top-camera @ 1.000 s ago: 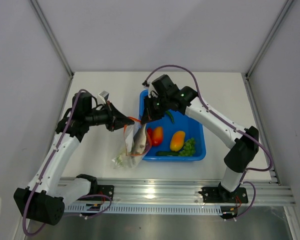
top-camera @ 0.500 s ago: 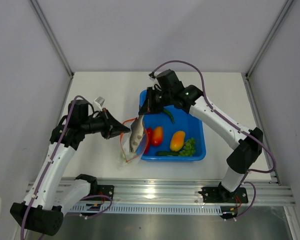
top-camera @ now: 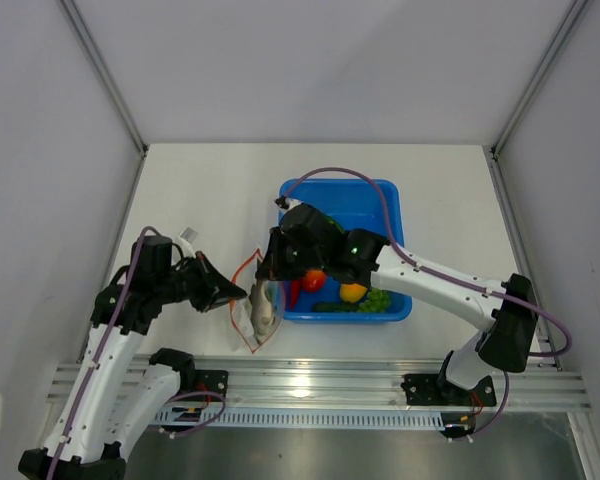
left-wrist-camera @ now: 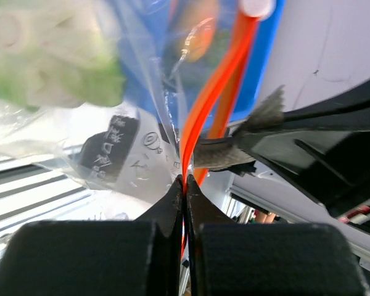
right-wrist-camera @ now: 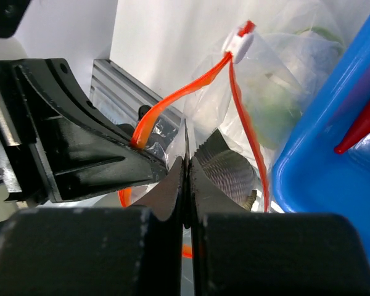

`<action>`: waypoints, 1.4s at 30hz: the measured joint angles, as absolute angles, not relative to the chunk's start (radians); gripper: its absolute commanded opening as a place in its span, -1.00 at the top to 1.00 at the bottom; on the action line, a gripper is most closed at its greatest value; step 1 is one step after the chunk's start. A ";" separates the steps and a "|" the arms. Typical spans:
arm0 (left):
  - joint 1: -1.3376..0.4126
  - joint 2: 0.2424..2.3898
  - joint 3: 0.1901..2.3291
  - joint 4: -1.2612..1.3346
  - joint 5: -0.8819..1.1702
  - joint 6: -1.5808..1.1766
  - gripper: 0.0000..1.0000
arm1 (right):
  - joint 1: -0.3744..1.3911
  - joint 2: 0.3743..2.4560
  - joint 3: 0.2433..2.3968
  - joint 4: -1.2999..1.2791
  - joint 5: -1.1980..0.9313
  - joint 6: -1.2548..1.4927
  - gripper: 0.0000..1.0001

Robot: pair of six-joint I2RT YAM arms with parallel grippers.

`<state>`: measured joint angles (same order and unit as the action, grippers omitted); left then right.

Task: Place the food in the zip-top bag and seal the zipper
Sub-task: Place the fake fish in the zipper food storage bag, then adjust the zipper food storage bag at the center of the board.

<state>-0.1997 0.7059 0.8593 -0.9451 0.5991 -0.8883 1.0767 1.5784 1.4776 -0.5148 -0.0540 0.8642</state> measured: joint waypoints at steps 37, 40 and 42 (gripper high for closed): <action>-0.200 0.717 0.834 -0.974 0.581 -0.844 0.99 | 1.079 1.613 1.553 -0.785 -0.114 0.489 0.17; -0.200 0.719 0.834 -0.973 0.583 -0.844 0.99 | 1.077 1.630 1.558 -0.777 -0.119 0.476 0.22; -0.200 0.720 0.834 -0.971 0.585 -0.844 0.99 | 1.074 1.653 1.562 -0.766 -0.119 0.471 0.55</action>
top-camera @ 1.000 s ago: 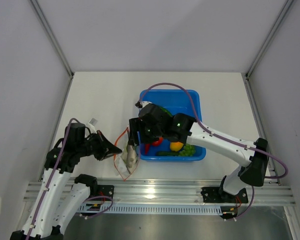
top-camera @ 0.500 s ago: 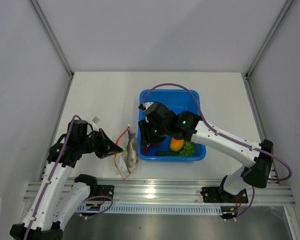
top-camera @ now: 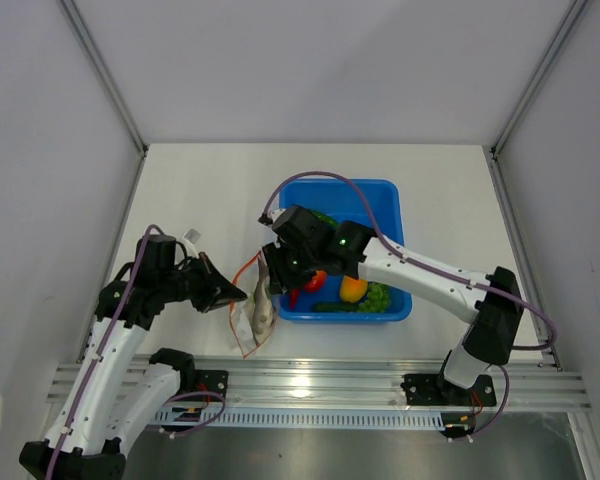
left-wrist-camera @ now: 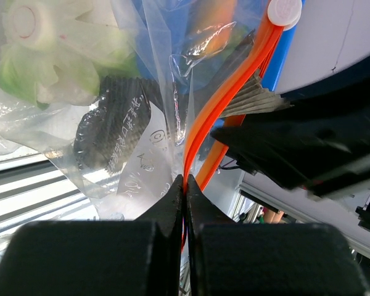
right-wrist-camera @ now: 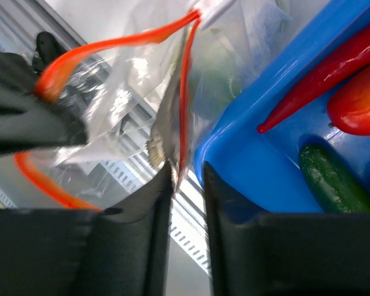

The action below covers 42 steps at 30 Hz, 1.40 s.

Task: Place the food in the zip-top bag and seal the zipper
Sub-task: Adjust the zipper food storage bag at the center of the board.

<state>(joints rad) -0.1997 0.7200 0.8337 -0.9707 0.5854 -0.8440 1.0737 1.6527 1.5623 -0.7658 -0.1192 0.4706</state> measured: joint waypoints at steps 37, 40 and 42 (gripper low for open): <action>-0.189 0.777 1.156 -1.050 0.331 -0.672 0.99 | 0.940 2.067 2.144 -0.884 -0.218 0.366 1.00; -0.181 0.827 1.145 -1.074 0.352 -0.672 0.99 | 0.939 2.067 2.164 -0.897 -0.228 0.366 1.00; -0.179 0.843 1.140 -1.072 0.333 -0.672 0.99 | 0.939 2.066 2.178 -0.907 -0.227 0.366 1.00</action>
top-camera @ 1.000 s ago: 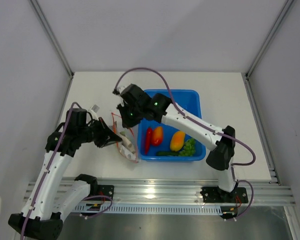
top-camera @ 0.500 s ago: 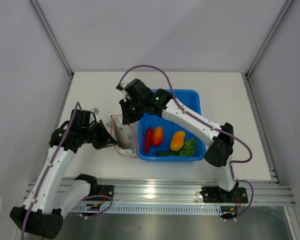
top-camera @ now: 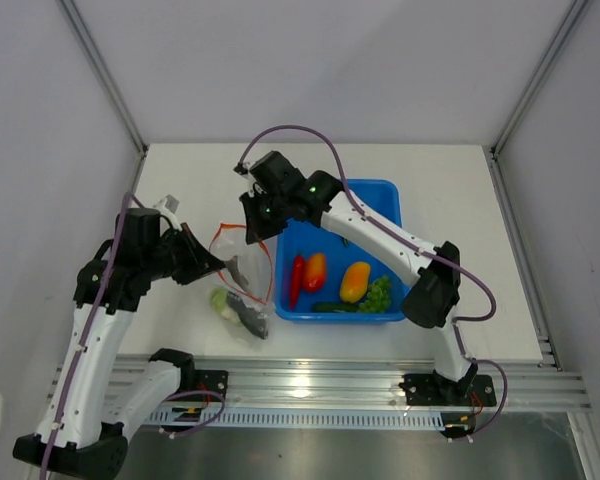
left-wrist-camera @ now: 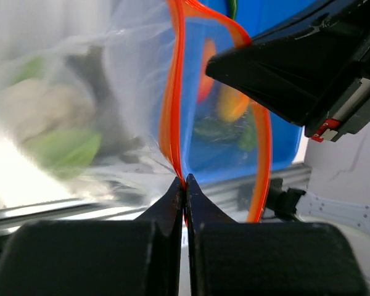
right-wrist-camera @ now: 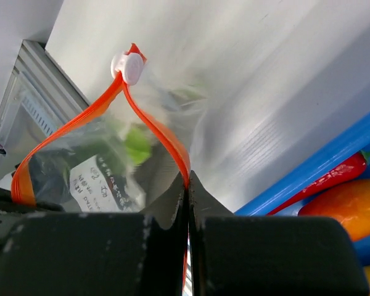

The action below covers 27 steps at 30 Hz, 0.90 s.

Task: Place the food in the zip-top bag and seal the zipper
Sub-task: Adjust the zipper food storage bag at the center of the board.

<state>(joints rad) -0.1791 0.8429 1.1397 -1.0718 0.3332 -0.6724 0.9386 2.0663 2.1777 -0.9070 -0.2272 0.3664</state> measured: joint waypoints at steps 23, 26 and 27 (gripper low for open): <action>-0.167 0.900 1.016 -0.999 0.382 -0.666 0.99 | 0.888 2.067 2.152 -0.922 -0.223 0.357 1.00; -0.167 0.875 1.061 -1.011 0.368 -0.670 0.99 | 0.867 2.083 2.156 -0.931 -0.220 0.349 1.00; -0.167 0.870 1.085 -1.010 0.367 -0.670 0.99 | 0.865 2.083 2.156 -0.930 -0.217 0.346 0.99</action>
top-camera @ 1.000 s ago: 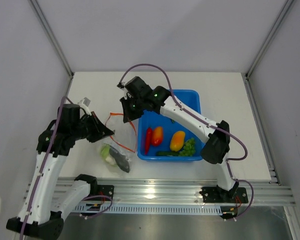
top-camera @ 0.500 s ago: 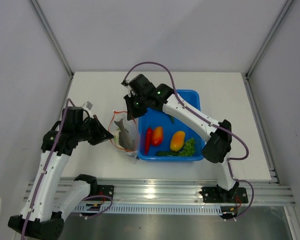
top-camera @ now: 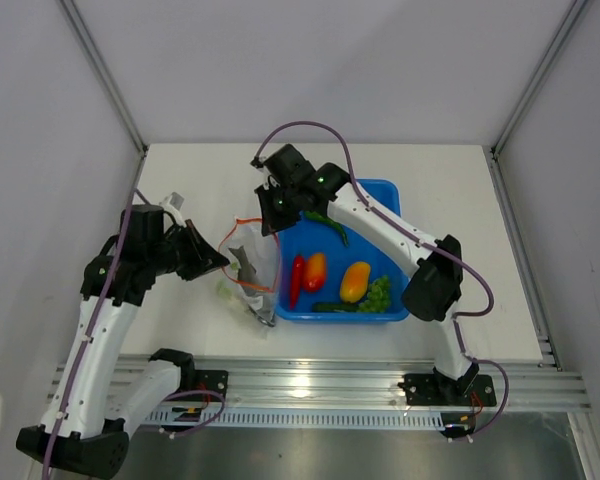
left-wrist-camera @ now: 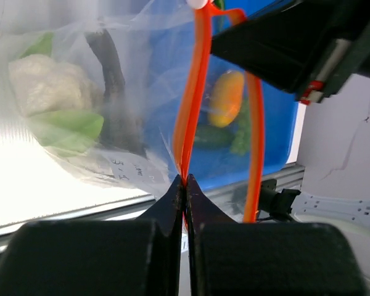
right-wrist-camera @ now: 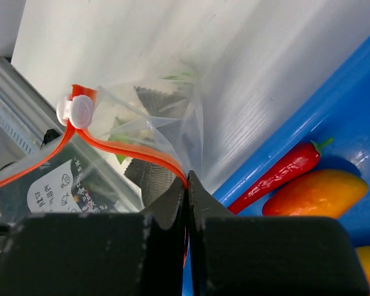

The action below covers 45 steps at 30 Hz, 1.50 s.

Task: Place the food in the zip-top bag and seal the zipper
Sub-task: Adjust the zipper food storage bag at the center of the board, then pick up the fake fruit from the bin.

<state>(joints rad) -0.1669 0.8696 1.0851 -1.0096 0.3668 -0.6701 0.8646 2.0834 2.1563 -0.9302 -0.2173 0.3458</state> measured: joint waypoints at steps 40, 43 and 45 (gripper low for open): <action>-0.167 0.887 1.037 -0.922 0.456 -0.700 0.99 | 0.575 1.900 1.635 -0.906 -0.281 0.446 -0.61; -0.167 0.879 1.035 -0.922 0.456 -0.705 0.99 | 0.594 1.903 1.585 -0.867 -0.301 0.479 -0.61; -0.167 0.872 1.030 -0.922 0.456 -0.708 0.99 | 0.617 1.903 1.562 -0.837 -0.305 0.503 -0.61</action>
